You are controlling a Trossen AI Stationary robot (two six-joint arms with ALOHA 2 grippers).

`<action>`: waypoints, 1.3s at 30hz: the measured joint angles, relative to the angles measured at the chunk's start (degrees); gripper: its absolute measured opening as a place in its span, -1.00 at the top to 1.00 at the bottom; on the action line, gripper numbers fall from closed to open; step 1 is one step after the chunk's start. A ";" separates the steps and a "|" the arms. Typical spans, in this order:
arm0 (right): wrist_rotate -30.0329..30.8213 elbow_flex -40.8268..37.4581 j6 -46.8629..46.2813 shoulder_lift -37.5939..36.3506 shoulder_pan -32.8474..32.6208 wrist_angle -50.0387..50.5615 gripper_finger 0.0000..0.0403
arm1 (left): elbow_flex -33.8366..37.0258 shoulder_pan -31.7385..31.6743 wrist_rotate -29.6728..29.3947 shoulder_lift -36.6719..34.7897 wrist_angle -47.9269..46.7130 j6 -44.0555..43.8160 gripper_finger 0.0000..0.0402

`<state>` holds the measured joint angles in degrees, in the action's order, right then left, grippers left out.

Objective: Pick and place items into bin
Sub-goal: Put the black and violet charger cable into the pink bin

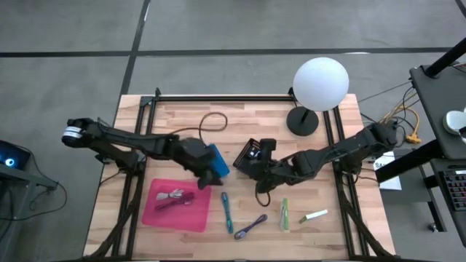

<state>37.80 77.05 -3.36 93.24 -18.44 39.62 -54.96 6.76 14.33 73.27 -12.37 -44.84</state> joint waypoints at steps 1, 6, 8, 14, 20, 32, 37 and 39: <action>-1.68 -0.27 0.00 -0.87 0.02 -1.57 0.58 | 0.02 0.00 -0.89 -0.30 2.84 0.79 0.03; -14.46 -4.32 -0.33 -8.06 0.02 -19.43 0.55 | -0.21 0.00 -3.98 -2.66 7.90 4.92 0.03; -21.42 -6.71 0.77 -10.86 0.02 -28.60 0.55 | -0.03 -0.02 -4.75 -3.94 8.08 5.66 0.03; -28.60 -13.26 0.26 -15.16 -0.07 -47.26 0.58 | 1.34 -0.04 -6.35 -6.47 6.88 8.19 0.03; -29.46 -18.87 -3.77 -14.29 -0.72 -46.69 0.51 | 2.01 -0.02 -6.17 -8.32 1.36 10.68 0.03; -31.88 -20.18 -10.39 -5.70 -8.50 -38.53 -0.02 | 2.01 -0.04 -6.08 -11.96 -1.33 18.70 0.03; -31.89 -15.82 -10.22 1.46 -10.01 -34.16 -0.10 | 2.05 -0.04 -6.08 -12.23 -2.04 20.32 0.03; -32.18 -13.16 -10.06 4.33 -10.41 -30.63 -0.10 | 2.07 -0.04 -6.08 -12.28 -2.90 22.30 0.03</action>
<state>5.62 63.89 -13.42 97.56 -28.85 8.99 -52.88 6.72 8.25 60.99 -15.27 -22.53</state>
